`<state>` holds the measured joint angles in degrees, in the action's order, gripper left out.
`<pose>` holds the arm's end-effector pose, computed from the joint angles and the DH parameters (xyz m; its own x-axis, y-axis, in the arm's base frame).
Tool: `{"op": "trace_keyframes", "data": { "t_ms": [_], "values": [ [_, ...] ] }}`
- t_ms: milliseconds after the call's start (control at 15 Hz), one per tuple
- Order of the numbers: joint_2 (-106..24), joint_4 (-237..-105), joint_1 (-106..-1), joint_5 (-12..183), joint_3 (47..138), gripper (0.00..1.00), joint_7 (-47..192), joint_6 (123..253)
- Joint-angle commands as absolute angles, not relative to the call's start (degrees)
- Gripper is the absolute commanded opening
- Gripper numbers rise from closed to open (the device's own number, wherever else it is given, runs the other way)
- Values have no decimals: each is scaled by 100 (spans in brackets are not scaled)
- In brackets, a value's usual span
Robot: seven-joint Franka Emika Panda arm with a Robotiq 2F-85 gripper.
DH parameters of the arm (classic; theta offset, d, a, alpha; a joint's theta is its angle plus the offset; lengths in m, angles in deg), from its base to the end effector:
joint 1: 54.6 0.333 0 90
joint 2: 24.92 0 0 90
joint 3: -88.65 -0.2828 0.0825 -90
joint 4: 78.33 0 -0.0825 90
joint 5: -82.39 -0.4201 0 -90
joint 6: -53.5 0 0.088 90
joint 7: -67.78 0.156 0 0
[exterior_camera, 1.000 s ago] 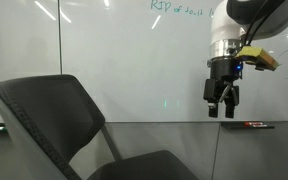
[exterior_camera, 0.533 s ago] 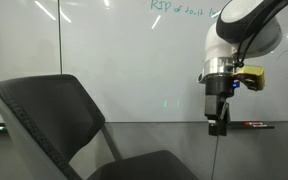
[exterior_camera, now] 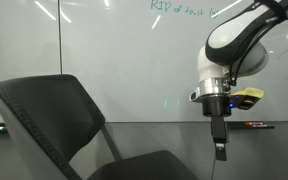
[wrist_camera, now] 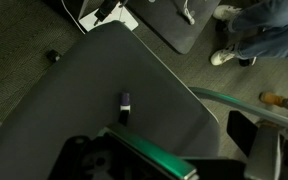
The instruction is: Use the marker on the chair to draw a smiley face on the whiteboard
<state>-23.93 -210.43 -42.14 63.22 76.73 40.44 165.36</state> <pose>0.4259 0.2330 0.2312 0.7092 0.6776 -0.1946 0.5845 -0.7194 -0.3752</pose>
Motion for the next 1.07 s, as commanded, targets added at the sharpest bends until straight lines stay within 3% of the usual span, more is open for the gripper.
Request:
{"op": "trace_keyframes", "data": {
  "t_ms": [0, 1000],
  "values": [
    [-2701, -20906, -4172, 6245, 7616, 100, 3533, 16580],
    [-3697, -21038, -4201, 6402, 7145, 100, 2720, 18264]
  ]
}}
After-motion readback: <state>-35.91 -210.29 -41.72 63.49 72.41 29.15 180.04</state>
